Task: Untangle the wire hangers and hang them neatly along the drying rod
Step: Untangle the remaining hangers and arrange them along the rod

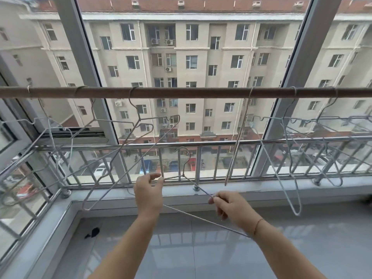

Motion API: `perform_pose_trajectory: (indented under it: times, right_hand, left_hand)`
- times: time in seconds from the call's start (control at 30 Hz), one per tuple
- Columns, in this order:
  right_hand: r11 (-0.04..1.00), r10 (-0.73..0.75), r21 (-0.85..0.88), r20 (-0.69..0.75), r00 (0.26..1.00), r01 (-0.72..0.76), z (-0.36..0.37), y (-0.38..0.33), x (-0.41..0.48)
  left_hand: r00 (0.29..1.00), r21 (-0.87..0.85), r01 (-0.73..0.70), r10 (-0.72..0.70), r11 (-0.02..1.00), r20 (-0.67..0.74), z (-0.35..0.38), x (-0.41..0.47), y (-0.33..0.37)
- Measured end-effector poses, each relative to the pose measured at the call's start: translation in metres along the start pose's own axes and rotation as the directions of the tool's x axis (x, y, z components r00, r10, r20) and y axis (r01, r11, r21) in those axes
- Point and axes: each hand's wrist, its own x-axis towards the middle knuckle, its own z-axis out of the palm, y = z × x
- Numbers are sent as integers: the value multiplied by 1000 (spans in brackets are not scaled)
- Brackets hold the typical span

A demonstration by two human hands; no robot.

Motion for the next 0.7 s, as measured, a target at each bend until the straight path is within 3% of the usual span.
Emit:
perform_pose_trajectory:
  times: [0.03,0.13,0.2,0.47,0.7]
  right_hand:
    - [997,18,81,-6,1000,-17,8,-2,-7]
    - [972,16,236,-31,999,-8,31,-14,-24]
    - [947,-24,317,-79,997,48,41,-26,-31]
    - [819,-186,514,-183,965,255,39,-77,-47]
    - [774,-259,512,-284,923,374,20,-114,-37]
  left_hand:
    - [999,-89,39,-38,995,6,5,-9,8]
    - [941,-327,270,-176,905,290,23,-33,33]
    - [902,-392,328,-163,860,400,28,-43,49]
    - [899,-571,260,21,778,438,11,-37,117]
    - [891,-600,180,129,780,435,9,-13,162]
